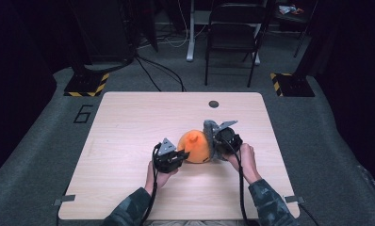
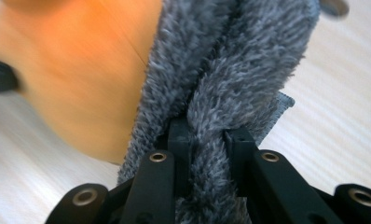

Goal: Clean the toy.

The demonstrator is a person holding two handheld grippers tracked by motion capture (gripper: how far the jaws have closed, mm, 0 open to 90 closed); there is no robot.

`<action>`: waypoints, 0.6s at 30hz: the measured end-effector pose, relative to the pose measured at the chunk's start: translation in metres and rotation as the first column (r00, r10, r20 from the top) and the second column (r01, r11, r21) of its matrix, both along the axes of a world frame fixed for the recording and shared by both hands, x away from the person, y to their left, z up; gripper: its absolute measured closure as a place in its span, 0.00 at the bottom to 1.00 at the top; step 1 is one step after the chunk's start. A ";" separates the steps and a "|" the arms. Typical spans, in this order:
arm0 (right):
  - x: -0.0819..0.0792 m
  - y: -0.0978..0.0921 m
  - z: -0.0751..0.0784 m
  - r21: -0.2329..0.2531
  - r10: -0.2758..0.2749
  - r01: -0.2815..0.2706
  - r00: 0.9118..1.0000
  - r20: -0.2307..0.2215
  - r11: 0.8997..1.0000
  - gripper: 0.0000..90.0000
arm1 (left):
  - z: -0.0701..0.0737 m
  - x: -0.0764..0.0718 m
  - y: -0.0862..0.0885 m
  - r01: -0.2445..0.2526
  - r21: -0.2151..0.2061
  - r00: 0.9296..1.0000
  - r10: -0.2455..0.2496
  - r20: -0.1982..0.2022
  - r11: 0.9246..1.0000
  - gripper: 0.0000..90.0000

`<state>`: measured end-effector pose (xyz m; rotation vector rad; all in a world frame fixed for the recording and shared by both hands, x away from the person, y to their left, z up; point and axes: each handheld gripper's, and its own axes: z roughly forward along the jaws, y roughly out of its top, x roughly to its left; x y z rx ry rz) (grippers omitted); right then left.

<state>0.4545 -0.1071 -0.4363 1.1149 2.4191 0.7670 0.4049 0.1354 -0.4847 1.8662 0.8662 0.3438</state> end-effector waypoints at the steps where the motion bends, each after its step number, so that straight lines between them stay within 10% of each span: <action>1: 0.001 -0.001 -0.004 0.001 -0.011 0.011 1.000 -0.010 1.000 0.85 | 0.000 0.000 0.000 0.001 0.004 1.000 -0.001 0.002 1.000 0.87; 13: 0.017 -0.006 -0.045 -0.092 -0.067 0.052 0.985 -0.162 0.994 0.85 | 0.000 0.000 0.001 -0.003 0.001 1.000 0.003 0.000 1.000 0.87; 18: 0.015 -0.007 -0.031 -0.114 -0.060 0.045 0.989 -0.136 0.992 0.85 | -0.001 0.001 0.003 -0.012 -0.008 1.000 0.012 -0.005 1.000 0.87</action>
